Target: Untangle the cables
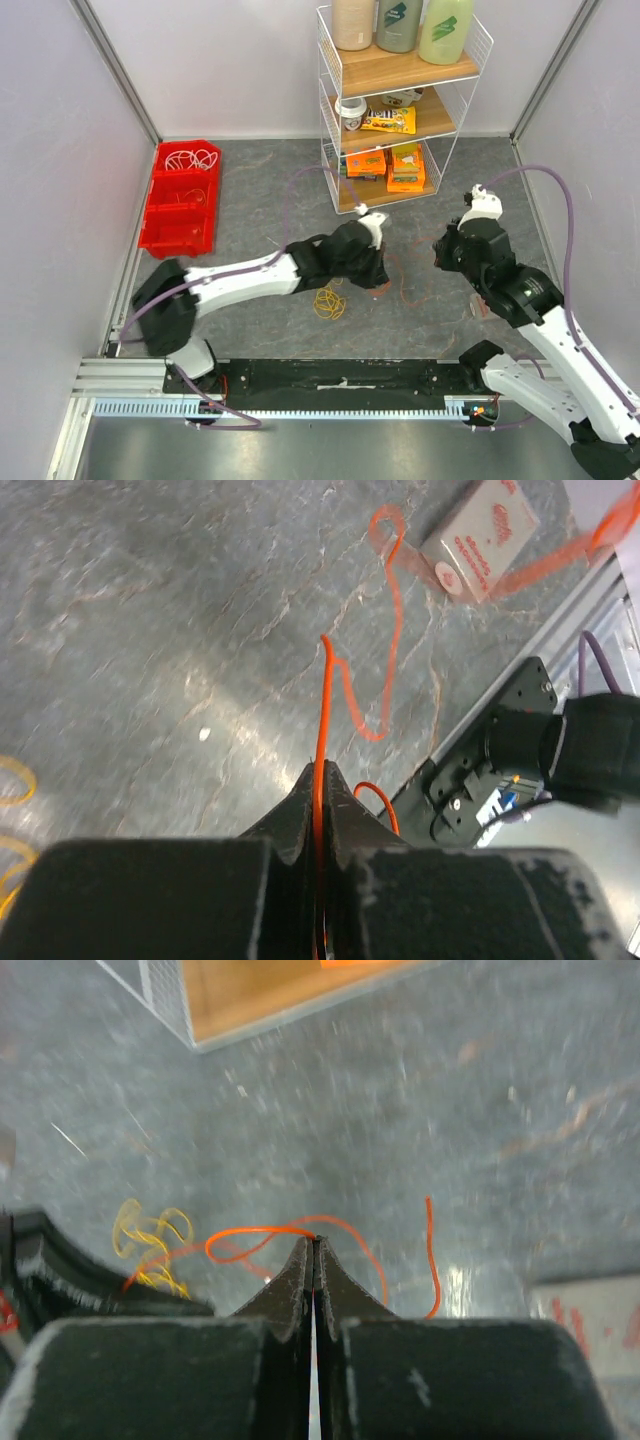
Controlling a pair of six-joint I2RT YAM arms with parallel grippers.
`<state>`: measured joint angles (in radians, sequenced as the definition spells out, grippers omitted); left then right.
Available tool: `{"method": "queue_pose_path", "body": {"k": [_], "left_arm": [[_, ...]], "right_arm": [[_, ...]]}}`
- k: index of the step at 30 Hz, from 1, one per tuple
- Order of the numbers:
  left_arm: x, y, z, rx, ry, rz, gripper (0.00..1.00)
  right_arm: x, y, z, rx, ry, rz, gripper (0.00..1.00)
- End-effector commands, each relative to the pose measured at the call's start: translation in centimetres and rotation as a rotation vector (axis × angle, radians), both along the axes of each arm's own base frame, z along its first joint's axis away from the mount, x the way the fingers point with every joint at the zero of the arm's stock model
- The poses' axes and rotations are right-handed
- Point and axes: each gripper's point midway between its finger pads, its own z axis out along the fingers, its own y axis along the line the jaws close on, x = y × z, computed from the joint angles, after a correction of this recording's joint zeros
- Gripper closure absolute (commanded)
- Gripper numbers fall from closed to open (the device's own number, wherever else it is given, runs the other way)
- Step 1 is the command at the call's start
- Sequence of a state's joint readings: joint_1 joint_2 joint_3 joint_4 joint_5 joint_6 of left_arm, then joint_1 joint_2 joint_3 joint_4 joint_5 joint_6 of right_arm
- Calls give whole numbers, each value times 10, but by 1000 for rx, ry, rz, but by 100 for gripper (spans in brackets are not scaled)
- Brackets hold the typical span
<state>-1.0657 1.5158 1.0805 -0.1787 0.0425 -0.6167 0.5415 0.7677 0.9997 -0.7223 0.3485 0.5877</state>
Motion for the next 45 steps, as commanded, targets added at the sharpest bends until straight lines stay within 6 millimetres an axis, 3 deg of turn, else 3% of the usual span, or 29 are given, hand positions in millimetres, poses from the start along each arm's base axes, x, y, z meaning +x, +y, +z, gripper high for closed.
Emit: {"method": "queue_pose_path", "body": {"k": [1,5,10,11,15,20,24,29,35,40,43,45], "left_arm": [[7,-36,-26,50,125,-40,98],[22,-57,-64,110,197,-48,98],[29,-53,-100,126,312,-87,97],[27,-51,-101,112,322,-106,94],[25,-40,-86,62,248,-128,65],[18,-27,-64,32,184,-158,46],[16,-19,-53,-15,138,-152,41],[17,-14,-64,-18,164,-134,34],[19,-3,-76,8,152,-93,30],[24,5,-72,8,84,-70,29],[29,7,-74,32,72,-61,14],[32,9,-79,67,85,-59,13]], "right_arm": [[-20,8,-50,99,160,-31,97],[-24,4,-88,94,234,-81,94],[-24,3,-126,78,286,-106,94],[-24,5,-132,75,297,-102,94],[-22,4,-147,52,326,-118,94],[-14,6,-147,40,309,-113,94],[-14,36,-155,63,355,56,95],[-25,74,-176,146,441,245,90],[-26,81,-205,129,503,281,89],[-21,83,-212,111,513,287,86],[-18,80,-213,87,505,278,85],[-17,80,-213,83,507,279,85]]}}
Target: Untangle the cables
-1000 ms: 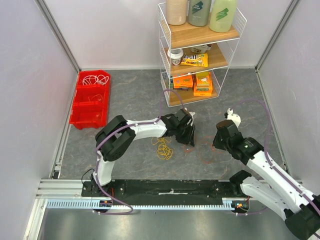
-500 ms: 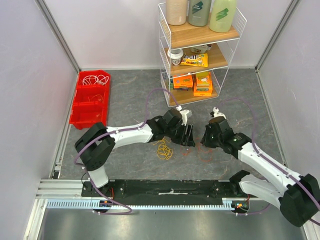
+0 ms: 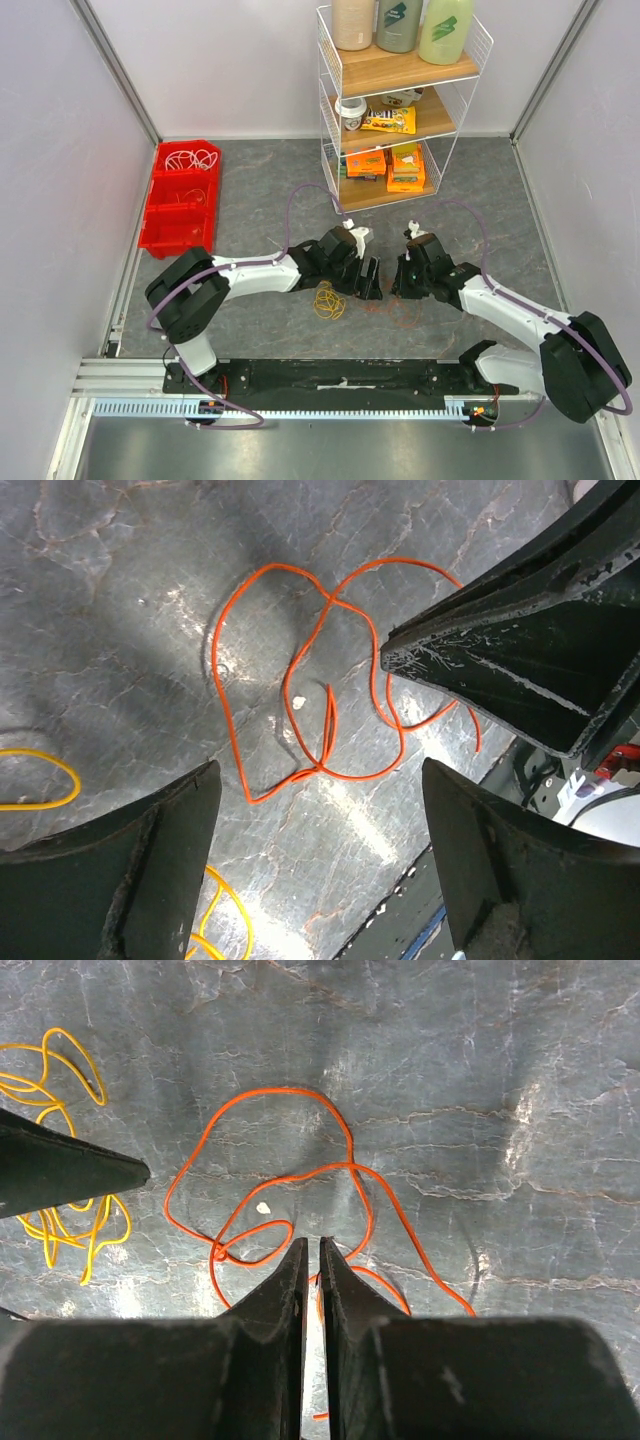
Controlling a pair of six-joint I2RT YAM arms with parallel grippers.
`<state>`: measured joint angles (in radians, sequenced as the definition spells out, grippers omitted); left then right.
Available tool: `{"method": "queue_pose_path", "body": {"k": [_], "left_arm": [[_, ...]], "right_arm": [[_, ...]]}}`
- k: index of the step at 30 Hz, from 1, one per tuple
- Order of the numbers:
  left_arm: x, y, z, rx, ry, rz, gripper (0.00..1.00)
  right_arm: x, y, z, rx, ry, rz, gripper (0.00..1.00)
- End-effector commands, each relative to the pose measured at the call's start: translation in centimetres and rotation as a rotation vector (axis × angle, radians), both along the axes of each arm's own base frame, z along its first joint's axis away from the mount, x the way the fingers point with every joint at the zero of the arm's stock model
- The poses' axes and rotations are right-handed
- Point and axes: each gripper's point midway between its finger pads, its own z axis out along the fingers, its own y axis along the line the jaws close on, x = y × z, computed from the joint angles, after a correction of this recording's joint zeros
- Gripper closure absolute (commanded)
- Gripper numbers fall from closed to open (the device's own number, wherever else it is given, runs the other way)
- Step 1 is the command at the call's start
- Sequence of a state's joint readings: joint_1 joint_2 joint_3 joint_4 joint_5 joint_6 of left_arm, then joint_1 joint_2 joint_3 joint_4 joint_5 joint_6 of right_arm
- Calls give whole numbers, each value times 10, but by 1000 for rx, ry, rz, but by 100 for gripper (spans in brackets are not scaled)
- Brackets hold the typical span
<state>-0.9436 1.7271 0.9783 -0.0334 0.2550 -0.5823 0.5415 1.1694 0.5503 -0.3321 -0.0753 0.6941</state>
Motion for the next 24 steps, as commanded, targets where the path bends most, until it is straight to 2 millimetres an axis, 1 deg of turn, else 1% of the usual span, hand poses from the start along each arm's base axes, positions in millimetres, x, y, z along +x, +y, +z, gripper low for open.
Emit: {"method": "queue_pose_path", "body": {"k": [1,4,6,9,12,14,16,17,19,22,24], "left_arm": [[22,-3,14,9,-82,0,12],[24,-4,-1,45,-50,-42,12],[19,-8,-7,38,-27,-82,11],[8,-16,-15,23,42,-128,11],[4,-15,-25,72,51,-119,12],[-2,-16,-28,102,33,-131,18],[-7,-17,-31,143,12,-129,25],[-8,-16,-34,174,2,-122,27],[-15,-16,-39,241,-30,-118,35],[-14,-11,-45,346,-97,-79,46],[-13,-6,-48,421,-157,-55,48]], "right_arm": [[14,7,11,17,-63,26,85],[12,5,13,11,-64,18,82],[13,2,20,10,-85,5,76],[15,-2,40,20,-136,-15,69],[17,-5,62,35,-191,-27,61],[17,-5,75,52,-217,-28,55],[19,-9,86,49,-254,-49,49],[20,-10,92,55,-270,-53,48],[19,-12,99,58,-287,-60,47],[17,-15,105,61,-300,-65,47],[15,-17,106,60,-302,-67,47]]}}
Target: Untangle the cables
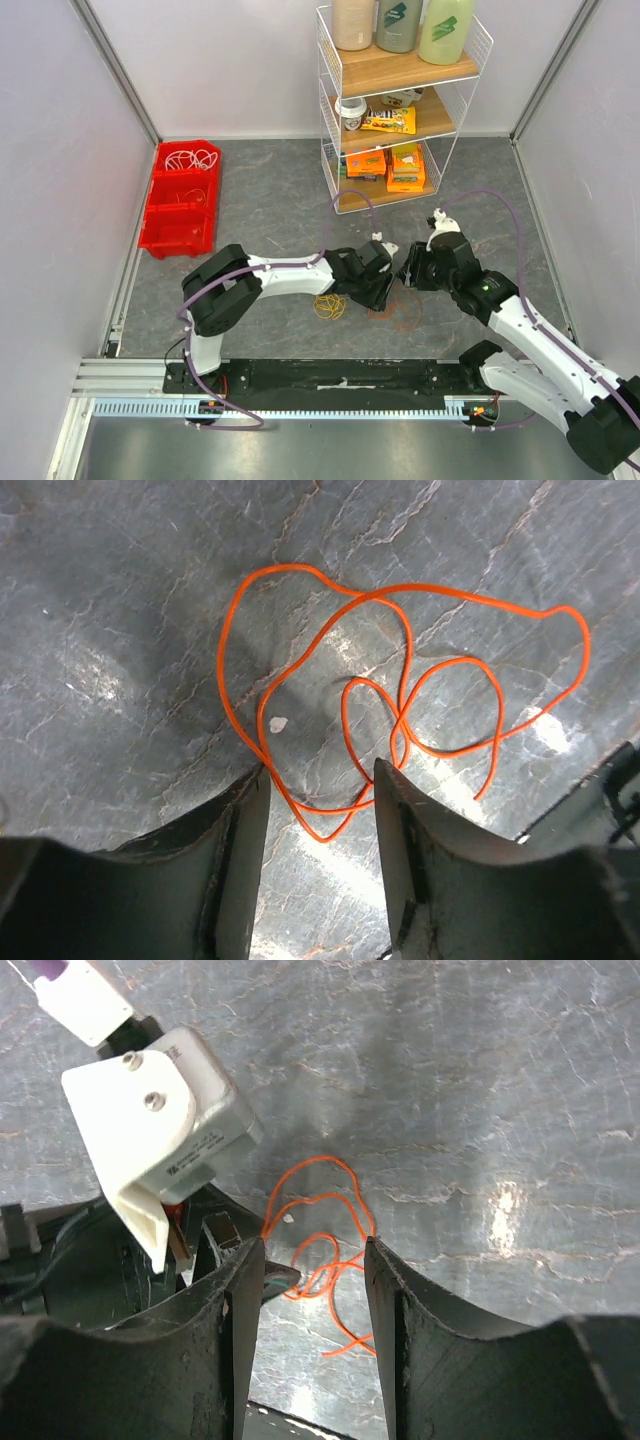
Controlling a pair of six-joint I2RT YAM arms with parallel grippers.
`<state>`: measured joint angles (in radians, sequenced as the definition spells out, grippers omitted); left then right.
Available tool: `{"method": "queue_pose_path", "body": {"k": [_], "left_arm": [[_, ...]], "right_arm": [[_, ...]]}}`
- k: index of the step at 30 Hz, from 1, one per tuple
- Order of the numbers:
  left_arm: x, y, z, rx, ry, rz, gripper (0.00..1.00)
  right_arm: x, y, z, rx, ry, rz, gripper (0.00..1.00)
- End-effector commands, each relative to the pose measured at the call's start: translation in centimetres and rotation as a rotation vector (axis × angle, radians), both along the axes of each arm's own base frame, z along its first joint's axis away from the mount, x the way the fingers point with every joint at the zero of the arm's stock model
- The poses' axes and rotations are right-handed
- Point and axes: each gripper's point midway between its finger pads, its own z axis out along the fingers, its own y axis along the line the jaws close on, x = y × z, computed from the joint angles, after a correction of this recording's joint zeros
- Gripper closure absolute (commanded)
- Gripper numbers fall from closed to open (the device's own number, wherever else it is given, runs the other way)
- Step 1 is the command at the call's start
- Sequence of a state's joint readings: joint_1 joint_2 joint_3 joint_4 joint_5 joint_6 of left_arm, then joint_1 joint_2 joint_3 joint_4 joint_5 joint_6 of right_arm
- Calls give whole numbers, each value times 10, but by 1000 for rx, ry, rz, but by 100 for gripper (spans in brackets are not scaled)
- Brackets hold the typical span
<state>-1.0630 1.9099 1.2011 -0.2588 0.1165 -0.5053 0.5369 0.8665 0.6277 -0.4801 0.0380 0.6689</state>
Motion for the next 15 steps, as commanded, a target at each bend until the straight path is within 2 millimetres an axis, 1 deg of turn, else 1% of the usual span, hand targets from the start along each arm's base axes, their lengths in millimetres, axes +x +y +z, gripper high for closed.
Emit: {"method": "queue_pose_path", "body": {"k": [1,4,6,7,9,12,13,15], "left_arm": [[5,17,-14,216,-158,30,48],[3,20,-17,289,-215,39,55],[2,17,-19,304,-236,41,63],[2,18,-20,316,-243,44,70],[5,19,-22,339,-260,57,79],[11,23,-19,365,-296,78,95],[14,25,-16,368,-309,87,98],[18,28,-3,357,-341,103,98]], "right_arm": [[3,1,25,25,-52,-4,47],[0,-2,27,29,-59,-14,47],[-3,-5,30,32,-68,-21,47],[-3,-6,31,32,-75,-26,47],[-5,-10,34,32,-85,-38,47],[-7,-13,36,29,-94,-46,47],[-7,-14,37,28,-98,-48,46],[-8,-17,37,22,-98,-55,46]]}}
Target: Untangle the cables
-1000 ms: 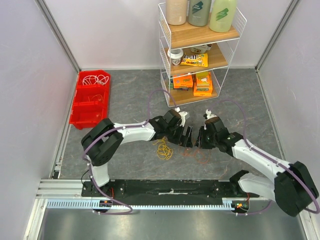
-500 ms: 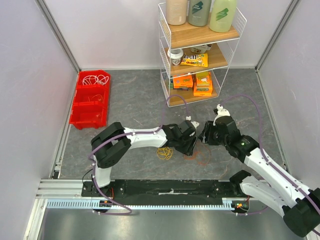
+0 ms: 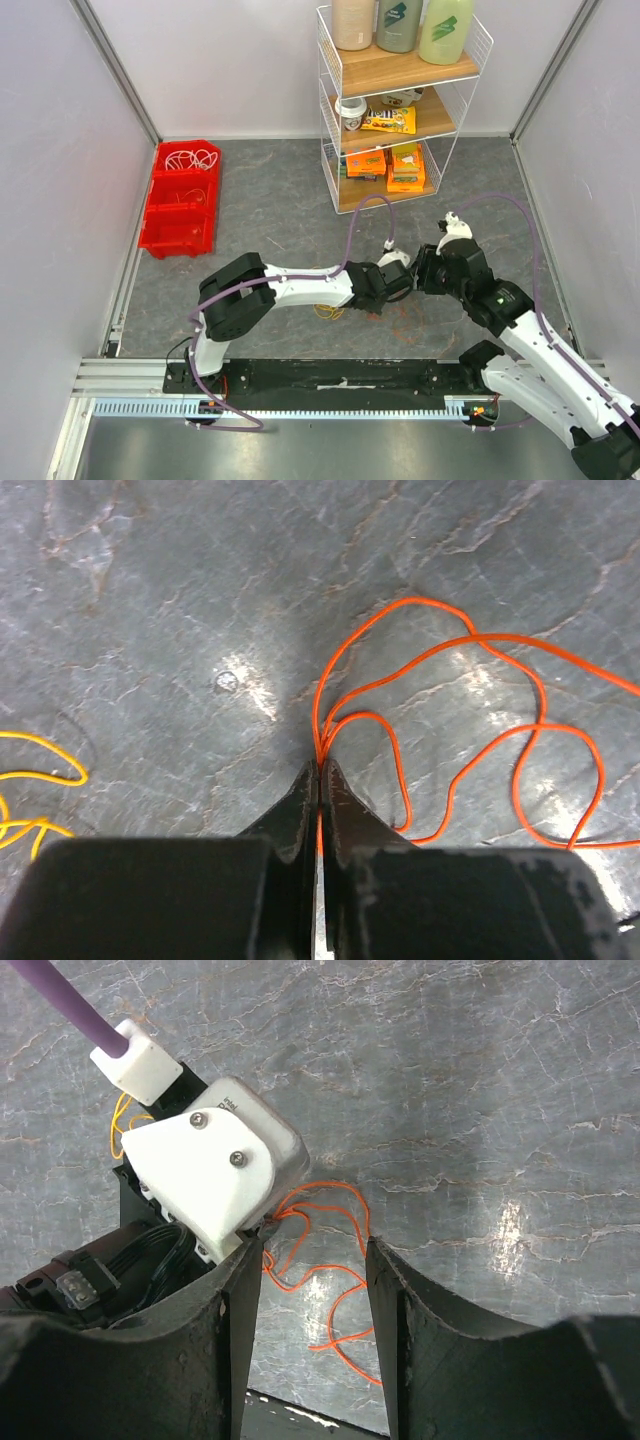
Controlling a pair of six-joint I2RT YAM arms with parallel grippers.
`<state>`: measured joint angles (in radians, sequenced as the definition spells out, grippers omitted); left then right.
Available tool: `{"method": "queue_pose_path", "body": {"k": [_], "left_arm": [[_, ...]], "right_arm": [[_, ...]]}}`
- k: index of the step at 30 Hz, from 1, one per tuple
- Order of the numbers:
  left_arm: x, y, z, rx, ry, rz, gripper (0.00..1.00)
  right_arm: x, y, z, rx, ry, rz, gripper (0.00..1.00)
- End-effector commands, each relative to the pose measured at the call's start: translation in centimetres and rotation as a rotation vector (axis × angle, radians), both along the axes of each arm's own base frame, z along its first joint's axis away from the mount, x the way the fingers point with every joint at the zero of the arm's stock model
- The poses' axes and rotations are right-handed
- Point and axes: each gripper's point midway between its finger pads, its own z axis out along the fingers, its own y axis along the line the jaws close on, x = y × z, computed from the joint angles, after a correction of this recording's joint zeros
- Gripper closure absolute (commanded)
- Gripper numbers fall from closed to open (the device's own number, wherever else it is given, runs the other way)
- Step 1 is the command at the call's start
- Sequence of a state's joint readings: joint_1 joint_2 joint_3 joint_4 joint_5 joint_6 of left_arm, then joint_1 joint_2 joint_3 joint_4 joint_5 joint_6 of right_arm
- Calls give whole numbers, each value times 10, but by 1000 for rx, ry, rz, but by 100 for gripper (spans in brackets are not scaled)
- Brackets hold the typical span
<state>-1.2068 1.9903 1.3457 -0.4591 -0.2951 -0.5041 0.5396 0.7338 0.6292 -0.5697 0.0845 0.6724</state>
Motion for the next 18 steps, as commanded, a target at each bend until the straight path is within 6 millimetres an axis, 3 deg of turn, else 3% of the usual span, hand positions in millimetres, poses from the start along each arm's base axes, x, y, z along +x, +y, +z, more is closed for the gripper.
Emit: {"method": "queue_pose_path", "body": {"k": [1,7,10,14,18], "left_arm": [[13,21,12,68,-91,35,98],[7,14,83,-175,-122,-44,98],[8,27,123,-316,-122,-48,98],[28,59,175,-528,-132,2,98],[67,117,228,-703,-220,128,98]], "right_arm": [[4,-2,20,19,-48,-23,47],[4,-7,25,10,-67,-40,46],[6,-9,26,0,-74,-48,46],[8,-8,25,-10,-70,-47,46],[10,-6,23,-9,-63,-41,46]]}}
